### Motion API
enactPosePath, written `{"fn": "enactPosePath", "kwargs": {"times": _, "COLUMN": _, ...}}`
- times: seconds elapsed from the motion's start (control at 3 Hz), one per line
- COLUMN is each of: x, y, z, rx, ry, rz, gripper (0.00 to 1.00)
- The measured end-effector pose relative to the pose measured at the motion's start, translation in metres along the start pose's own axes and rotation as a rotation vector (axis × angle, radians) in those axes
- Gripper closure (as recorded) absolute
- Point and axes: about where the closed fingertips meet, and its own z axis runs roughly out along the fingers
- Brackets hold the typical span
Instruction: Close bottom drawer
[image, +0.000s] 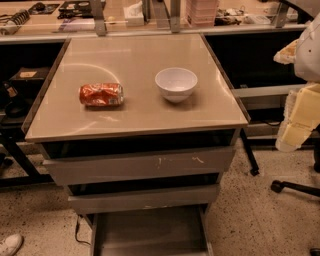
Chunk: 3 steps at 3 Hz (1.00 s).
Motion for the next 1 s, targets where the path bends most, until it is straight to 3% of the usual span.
{"fn": "enactPosePath", "kwargs": {"times": 0.33, "x": 0.0000, "y": 0.0000, "z": 0.0000, "rx": 0.000, "ry": 0.000, "rz": 0.000, "gripper": 0.00}}
{"fn": "enactPosePath", "kwargs": {"times": 1.0, "x": 0.0000, "y": 0.0000, "z": 0.0000, "rx": 0.000, "ry": 0.000, "rz": 0.000, "gripper": 0.41}}
